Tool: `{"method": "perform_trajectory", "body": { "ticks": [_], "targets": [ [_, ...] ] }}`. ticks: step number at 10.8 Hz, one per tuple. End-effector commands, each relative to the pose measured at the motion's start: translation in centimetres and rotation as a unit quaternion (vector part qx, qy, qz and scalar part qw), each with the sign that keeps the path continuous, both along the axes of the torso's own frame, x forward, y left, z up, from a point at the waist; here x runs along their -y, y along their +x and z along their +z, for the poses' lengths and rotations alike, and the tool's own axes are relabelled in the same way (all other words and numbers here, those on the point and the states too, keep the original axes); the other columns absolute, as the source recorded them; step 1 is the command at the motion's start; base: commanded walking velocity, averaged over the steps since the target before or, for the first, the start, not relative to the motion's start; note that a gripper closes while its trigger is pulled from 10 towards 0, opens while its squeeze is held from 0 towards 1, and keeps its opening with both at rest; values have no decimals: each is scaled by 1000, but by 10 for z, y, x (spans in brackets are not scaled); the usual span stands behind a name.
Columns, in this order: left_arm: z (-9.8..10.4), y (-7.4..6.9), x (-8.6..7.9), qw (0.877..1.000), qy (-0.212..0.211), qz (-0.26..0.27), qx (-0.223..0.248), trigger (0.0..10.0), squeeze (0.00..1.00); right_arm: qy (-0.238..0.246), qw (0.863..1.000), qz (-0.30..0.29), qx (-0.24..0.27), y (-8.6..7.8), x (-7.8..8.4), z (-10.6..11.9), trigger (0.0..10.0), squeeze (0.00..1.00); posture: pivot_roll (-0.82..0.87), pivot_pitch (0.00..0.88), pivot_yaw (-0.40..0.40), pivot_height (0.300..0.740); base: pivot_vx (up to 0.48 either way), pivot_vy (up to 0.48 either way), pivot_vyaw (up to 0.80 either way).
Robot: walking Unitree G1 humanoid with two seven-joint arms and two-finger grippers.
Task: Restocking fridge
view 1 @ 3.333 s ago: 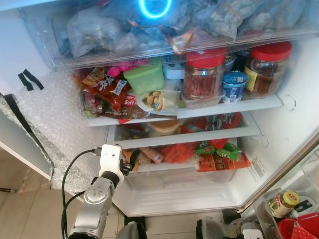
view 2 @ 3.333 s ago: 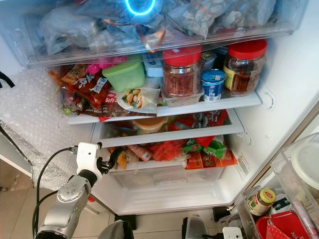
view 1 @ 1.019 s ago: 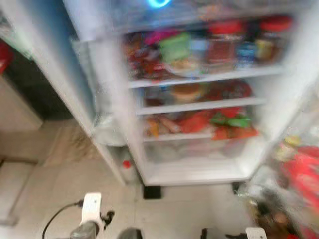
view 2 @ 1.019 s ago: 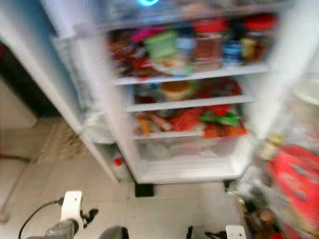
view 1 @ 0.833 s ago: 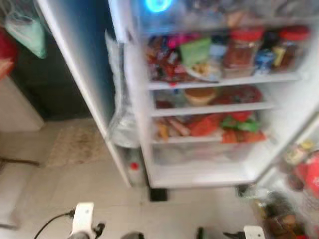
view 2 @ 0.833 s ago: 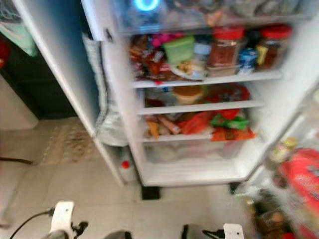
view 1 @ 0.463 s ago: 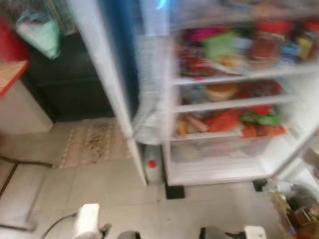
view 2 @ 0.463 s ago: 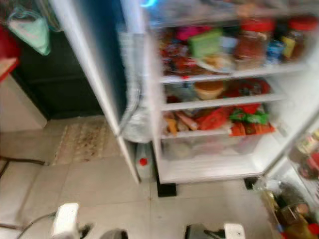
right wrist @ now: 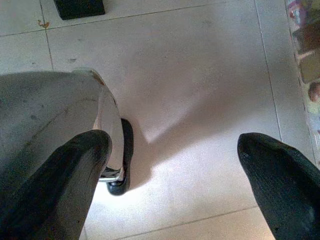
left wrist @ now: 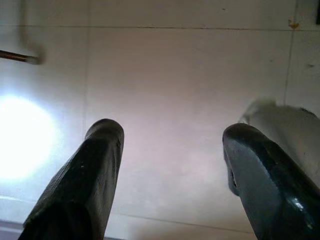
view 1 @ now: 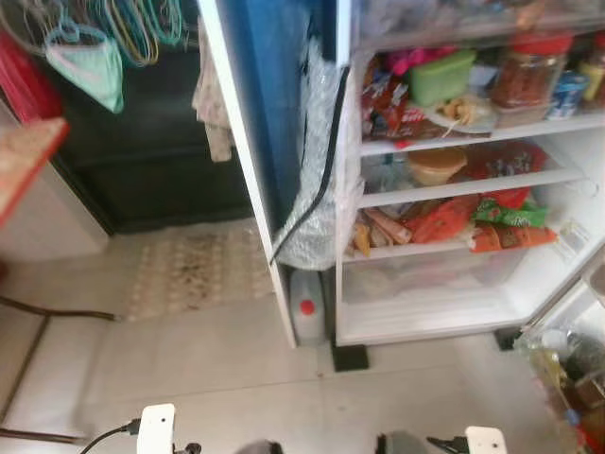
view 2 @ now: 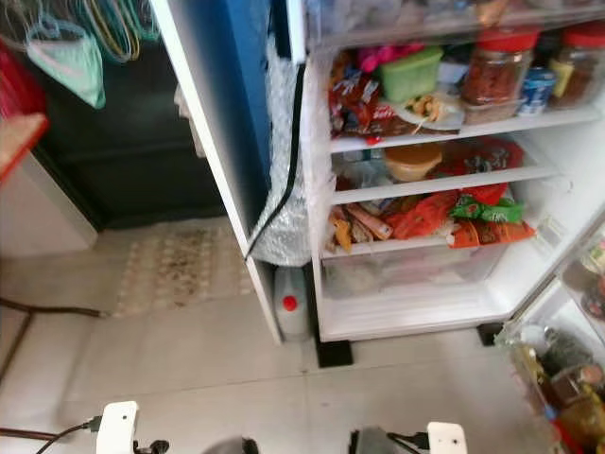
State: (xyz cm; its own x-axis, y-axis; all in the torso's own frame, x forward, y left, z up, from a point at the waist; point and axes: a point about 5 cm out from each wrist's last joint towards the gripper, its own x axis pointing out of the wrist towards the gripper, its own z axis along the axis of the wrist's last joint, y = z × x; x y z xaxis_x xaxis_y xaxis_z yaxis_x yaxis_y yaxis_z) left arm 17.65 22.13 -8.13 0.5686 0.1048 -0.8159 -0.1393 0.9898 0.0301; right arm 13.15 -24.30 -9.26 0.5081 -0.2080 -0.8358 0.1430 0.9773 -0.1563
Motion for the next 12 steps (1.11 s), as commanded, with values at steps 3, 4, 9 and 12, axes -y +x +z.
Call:
{"method": "perform_trajectory", "body": {
  "ticks": [3, 4, 9, 12],
  "targets": [
    [-3, -6, -2, 1000, -10, 9, -12, 10000, 0, 41, 999, 17, -5, -4, -21, -6, 10000, 0, -135, 0, 137, 740, 0, 0, 0],
    [-3, -6, -2, 1000, -11, 6, -13, 10000, 0, 41, 999, 16, -5, -4, -22, -6, 10000, 0, -141, 0, 140, 740, 0, 0, 0],
    [-2, -5, -2, 1000, -19, 5, -10, 10000, 0, 43, 999, 5, -2, -4, -21, -6, 10000, 0, -136, 0, 131, 740, 0, 0, 0],
    [-2, -5, -3, 1000, -19, 7, -12, 10000, 0, 44, 999, 4, 5, -2, -21, -5, 10000, 0, -130, 24, 126, 740, 0, 377, 0]
  ]
}}
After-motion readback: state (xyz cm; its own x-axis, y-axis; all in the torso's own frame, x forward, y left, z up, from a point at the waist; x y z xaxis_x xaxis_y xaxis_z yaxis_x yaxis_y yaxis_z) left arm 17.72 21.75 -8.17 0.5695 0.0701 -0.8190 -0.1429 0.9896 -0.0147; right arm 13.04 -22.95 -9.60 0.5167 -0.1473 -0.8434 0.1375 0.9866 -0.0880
